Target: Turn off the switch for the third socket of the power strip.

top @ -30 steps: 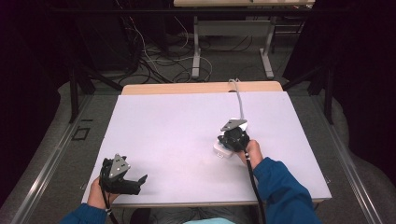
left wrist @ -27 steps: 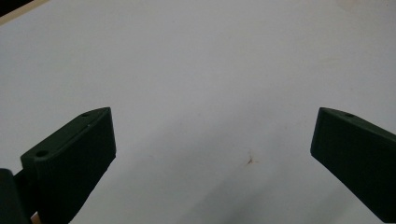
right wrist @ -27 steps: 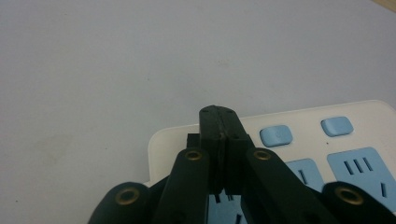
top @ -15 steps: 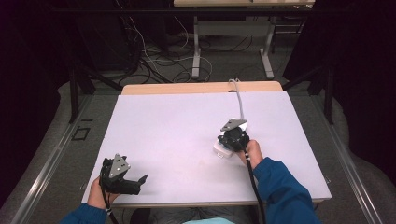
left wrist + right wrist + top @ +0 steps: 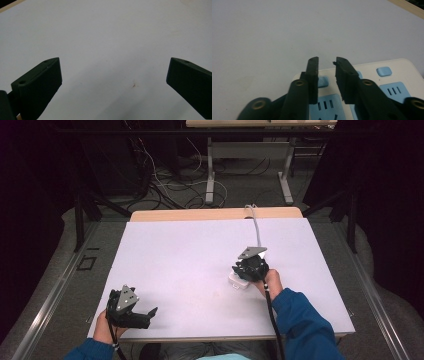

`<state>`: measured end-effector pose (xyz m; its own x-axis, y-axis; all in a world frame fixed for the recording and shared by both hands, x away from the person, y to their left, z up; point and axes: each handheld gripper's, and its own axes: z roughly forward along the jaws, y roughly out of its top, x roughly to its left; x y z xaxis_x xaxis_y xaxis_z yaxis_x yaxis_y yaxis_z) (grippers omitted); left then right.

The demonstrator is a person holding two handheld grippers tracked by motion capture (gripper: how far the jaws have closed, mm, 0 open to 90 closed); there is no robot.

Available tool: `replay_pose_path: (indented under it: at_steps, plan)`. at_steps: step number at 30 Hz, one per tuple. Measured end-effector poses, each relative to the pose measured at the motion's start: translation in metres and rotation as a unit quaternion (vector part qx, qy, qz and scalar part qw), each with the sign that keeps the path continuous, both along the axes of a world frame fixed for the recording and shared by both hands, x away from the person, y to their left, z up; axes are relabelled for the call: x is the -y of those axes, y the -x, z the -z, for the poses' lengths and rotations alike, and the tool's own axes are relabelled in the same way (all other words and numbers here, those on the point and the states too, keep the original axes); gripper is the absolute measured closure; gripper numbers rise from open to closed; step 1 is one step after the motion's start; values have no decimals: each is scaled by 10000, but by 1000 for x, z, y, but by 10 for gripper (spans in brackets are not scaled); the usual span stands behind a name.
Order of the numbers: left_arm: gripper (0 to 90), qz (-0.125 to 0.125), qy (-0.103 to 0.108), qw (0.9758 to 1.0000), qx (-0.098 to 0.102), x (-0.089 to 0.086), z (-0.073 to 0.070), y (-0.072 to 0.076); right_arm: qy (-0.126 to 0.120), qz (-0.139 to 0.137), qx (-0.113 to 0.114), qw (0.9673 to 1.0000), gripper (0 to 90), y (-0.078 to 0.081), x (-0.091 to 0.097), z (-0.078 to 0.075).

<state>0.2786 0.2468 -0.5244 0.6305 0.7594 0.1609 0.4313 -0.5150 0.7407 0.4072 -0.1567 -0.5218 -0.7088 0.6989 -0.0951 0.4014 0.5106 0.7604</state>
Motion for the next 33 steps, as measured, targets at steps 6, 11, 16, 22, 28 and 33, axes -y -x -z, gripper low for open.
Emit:
replay_pose_path:
  at_steps: [6, 11, 16, 22, 28, 33]
  plan:
    - [3, -9, 14, 10000, -3, 0, 0, 0, -63, -80, -52, 9999, 449, 3, 3, -5]
    - [2, -13, 17, 10000, 11, -1, 0, 0, -140, -138, -93, 9998, 271, 8, 7, -10]
    - [2, -20, 24, 10000, 13, -1, 0, 0, -270, -240, -69, 9993, 167, 15, 13, -16]
    - [2, -36, 46, 10000, 21, -1, 0, 0, -369, -244, -36, 9990, 130, 21, 19, -21]
    - [2, -41, 41, 10000, 17, -1, 0, 0, -414, -274, -46, 9988, 55, 28, 25, -24]
    - [2, -47, 44, 10000, 18, -1, 0, 0, -391, -265, -36, 9989, 25, 34, 30, -27]
